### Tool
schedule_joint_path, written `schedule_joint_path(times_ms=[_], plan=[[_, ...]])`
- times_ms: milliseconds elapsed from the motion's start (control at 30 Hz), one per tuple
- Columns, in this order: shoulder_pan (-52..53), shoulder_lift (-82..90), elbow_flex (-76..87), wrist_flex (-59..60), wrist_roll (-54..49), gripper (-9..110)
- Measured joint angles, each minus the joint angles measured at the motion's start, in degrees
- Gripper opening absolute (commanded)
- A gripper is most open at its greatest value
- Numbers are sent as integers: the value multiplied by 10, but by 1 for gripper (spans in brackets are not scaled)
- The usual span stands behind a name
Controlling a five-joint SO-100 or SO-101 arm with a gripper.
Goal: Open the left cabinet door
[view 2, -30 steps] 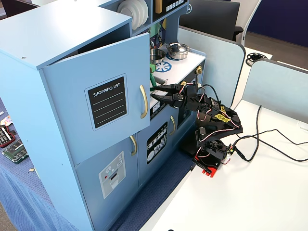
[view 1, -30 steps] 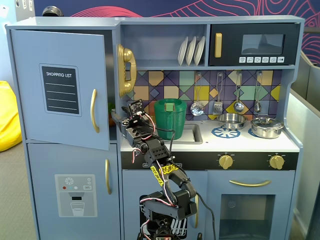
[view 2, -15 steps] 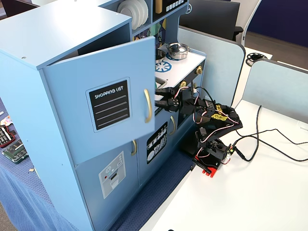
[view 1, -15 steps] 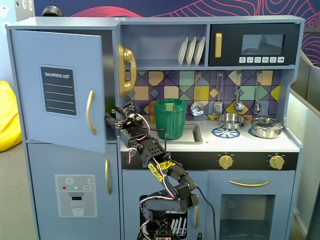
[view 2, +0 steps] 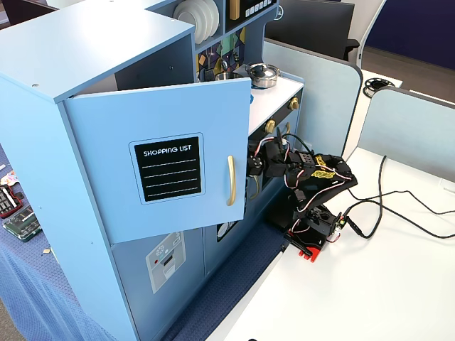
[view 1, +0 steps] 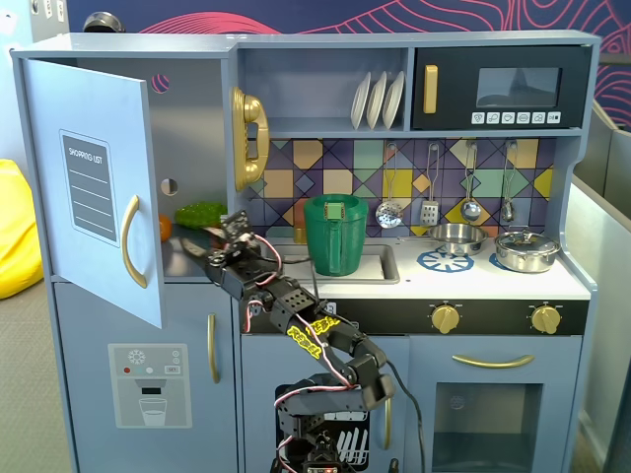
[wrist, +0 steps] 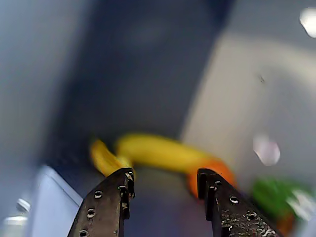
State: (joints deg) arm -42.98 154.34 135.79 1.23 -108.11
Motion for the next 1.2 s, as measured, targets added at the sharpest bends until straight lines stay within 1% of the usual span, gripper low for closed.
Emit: schedule_joint_path(times_ms=[100,267,400,600,733,900,1200], plan=[[102,25,44,47,58,6],[286,84,147,197,148,4],[362,131,230,332,192,4],[405,196,345,479,221,3],[405,211,359,607,268,2],[411,249,362,727,266,0],[424,279,360,752,248,0]])
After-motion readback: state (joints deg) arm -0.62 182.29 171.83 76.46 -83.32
